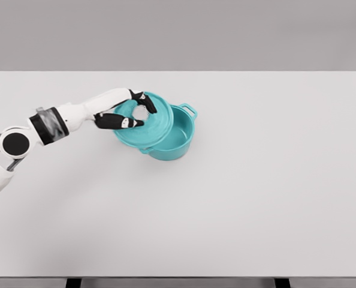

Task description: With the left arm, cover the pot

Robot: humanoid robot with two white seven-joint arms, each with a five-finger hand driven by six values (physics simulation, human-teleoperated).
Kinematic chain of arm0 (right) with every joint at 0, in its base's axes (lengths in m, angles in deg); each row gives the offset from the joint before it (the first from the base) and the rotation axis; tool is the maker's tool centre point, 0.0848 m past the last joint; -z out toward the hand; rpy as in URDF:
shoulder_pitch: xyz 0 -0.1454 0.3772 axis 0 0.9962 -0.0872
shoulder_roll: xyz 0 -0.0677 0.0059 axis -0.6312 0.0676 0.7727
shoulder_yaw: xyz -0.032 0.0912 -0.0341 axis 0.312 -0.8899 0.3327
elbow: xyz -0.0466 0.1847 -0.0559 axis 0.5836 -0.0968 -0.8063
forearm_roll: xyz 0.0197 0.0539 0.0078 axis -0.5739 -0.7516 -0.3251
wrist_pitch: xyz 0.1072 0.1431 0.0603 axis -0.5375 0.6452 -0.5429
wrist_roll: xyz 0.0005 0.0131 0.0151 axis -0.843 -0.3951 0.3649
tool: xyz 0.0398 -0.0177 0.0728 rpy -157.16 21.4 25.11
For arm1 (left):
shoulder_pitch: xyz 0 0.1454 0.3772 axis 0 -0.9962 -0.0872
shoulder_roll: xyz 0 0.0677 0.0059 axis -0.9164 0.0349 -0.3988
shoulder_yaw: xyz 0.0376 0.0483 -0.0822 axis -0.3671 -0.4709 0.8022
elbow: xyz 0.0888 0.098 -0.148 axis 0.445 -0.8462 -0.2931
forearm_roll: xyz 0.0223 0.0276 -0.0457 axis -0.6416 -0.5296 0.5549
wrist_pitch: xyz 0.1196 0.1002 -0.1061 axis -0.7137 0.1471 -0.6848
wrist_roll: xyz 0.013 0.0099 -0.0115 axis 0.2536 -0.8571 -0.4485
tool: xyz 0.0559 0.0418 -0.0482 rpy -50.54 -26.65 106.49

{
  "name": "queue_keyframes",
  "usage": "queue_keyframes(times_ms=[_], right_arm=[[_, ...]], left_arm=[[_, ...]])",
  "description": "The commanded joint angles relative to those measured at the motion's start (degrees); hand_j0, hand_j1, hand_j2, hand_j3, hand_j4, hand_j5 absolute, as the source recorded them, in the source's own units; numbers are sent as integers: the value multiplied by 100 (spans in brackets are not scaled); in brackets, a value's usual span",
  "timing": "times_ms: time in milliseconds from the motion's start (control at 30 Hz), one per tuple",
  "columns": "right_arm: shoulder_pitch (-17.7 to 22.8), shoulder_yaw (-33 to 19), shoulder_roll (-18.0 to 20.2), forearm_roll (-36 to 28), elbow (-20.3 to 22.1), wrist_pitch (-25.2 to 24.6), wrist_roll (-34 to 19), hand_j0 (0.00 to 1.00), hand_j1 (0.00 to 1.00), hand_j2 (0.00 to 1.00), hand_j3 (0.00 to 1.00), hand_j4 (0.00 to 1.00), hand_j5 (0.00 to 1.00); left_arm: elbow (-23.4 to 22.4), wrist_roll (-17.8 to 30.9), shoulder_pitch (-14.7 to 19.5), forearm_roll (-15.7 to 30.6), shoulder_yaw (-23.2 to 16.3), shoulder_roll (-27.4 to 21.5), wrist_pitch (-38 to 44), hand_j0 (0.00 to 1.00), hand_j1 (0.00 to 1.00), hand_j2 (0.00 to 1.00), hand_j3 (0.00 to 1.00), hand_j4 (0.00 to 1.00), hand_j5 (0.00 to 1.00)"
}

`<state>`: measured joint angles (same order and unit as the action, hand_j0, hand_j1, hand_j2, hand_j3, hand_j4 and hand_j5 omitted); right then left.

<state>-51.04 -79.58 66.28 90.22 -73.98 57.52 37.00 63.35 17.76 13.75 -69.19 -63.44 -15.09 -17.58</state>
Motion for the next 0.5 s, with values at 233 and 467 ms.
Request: queue_keyframes(times_ms=[233,467], right_arm=[[-9,-1,0,3,0,3,-2,100,100,100,100,100,100],[-9,-1,0,3,0,3,-2,100,100,100,100,100,100]], left_arm=[[-379,34,211,-51,-227,354,4,54,54,54,54,54,54],[-607,78,255,-130,-227,592,4,54,54,54,54,54,54]])
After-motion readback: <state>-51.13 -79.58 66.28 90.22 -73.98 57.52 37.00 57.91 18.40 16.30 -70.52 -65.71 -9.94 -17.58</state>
